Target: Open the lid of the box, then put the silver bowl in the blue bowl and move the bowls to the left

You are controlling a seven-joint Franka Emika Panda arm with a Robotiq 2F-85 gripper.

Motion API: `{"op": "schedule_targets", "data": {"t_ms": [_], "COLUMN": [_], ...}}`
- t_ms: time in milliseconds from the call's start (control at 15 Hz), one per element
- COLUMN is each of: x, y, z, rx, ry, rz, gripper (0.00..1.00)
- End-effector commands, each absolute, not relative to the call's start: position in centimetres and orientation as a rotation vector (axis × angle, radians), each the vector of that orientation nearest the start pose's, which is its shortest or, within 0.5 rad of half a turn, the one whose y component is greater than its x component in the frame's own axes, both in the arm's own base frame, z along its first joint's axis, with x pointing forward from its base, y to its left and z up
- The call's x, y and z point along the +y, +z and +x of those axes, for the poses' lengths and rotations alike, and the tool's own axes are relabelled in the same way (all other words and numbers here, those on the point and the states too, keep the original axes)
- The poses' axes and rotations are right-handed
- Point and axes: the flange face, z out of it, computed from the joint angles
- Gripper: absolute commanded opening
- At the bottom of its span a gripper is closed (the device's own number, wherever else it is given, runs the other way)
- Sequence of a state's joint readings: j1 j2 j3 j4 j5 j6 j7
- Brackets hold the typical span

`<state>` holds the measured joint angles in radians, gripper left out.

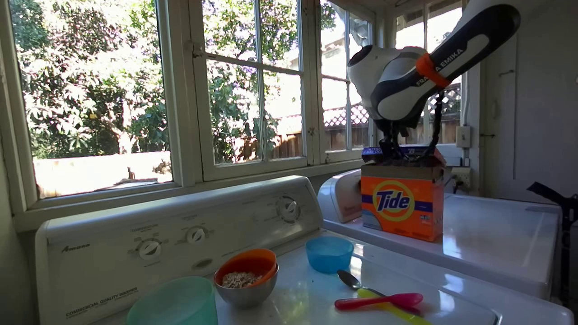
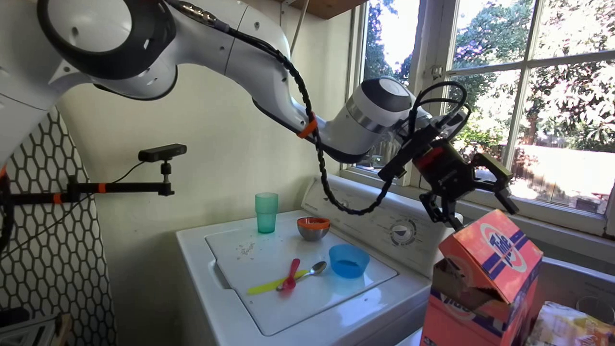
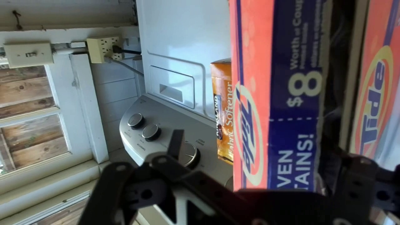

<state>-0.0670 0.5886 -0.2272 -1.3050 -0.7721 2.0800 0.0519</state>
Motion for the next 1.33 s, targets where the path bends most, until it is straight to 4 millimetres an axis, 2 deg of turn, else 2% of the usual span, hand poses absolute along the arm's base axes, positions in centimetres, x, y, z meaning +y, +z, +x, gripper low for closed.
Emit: {"op": "schedule_targets", "data": {"t_ms": [0, 333, 533, 733, 933, 1267], "x": [-21.2, -23.5, -25.8, -28.1, -30.0, -31.6], "y": [46.5, 49.8, 50.6, 50.2, 49.0, 46.2], "z": [70.6, 68.9, 67.7, 66.7, 66.0, 65.5], "rx": [-0.024, -0.151, -0.303, -0.428, -0.546, -0.702], "ry": [0.114, 0.137, 0.074, -0.024, -0.151, -0.346], "rz": [2.240, 2.212, 2.163, 2.124, 2.126, 2.184], "gripper": [1.00, 1.00, 1.00, 1.00, 1.00, 1.00]}}
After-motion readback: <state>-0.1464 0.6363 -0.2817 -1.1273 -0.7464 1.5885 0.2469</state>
